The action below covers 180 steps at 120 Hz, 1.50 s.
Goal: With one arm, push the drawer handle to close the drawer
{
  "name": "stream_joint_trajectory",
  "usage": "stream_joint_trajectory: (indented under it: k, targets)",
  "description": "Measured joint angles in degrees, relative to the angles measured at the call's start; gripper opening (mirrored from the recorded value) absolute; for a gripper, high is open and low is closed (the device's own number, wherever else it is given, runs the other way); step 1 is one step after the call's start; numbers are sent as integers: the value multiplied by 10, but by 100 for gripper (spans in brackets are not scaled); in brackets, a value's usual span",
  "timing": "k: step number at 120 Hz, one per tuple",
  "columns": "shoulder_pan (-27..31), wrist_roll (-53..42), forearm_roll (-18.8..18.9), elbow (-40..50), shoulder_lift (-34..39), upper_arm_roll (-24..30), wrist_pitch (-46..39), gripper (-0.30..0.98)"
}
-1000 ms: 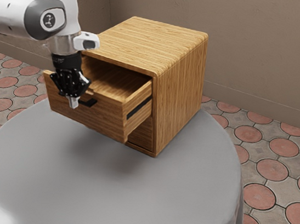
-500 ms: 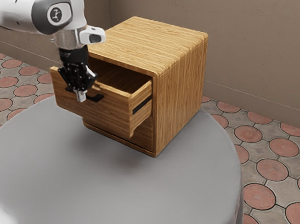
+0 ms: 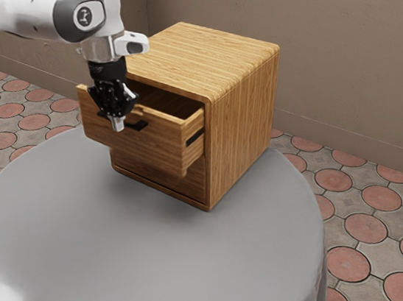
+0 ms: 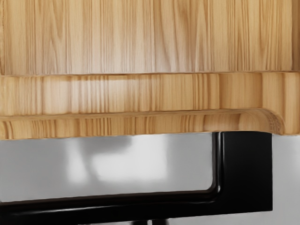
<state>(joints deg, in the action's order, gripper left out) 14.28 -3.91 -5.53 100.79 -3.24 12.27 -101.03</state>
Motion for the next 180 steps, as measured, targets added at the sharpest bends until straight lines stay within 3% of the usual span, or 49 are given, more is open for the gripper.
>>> stream_joint_trajectory:
  k: [180]
  targets:
    - [-12,-41,0,-155,-127,-1,-5,-10]
